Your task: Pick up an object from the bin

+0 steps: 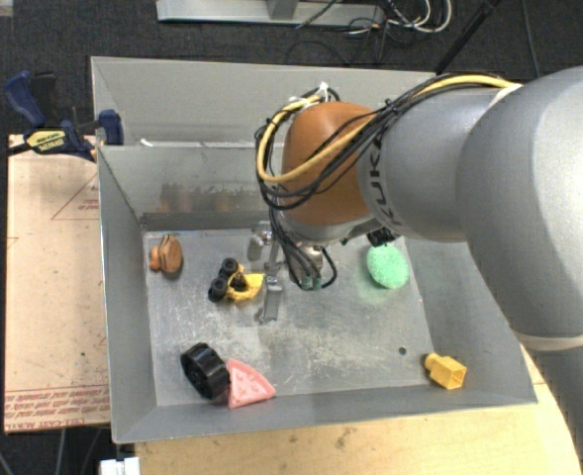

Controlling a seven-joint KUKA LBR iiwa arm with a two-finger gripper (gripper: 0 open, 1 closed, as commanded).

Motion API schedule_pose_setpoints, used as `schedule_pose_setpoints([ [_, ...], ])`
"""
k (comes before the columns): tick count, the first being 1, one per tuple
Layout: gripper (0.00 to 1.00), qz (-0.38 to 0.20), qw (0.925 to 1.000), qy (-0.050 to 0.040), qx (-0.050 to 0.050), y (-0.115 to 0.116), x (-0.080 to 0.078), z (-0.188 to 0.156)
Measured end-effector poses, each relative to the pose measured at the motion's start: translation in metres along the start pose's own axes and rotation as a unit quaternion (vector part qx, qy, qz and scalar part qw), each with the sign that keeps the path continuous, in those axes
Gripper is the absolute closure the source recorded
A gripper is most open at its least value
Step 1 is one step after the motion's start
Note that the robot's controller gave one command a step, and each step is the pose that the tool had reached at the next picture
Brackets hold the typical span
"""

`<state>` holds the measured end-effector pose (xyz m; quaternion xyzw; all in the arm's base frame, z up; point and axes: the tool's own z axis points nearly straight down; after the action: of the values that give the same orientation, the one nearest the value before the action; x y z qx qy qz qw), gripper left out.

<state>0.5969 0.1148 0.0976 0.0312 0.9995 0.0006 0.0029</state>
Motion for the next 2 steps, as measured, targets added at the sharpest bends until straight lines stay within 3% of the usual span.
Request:
schedule_pose_setpoints([
  [1,1.00,0.004,1.0000,-0.0006,-0.001,0.0420,-0.0520,0.0262],
  [2,1.00,0.004,1.0000,-0.0003,-0.001,0.0420,-0.0519,0.0262],
])
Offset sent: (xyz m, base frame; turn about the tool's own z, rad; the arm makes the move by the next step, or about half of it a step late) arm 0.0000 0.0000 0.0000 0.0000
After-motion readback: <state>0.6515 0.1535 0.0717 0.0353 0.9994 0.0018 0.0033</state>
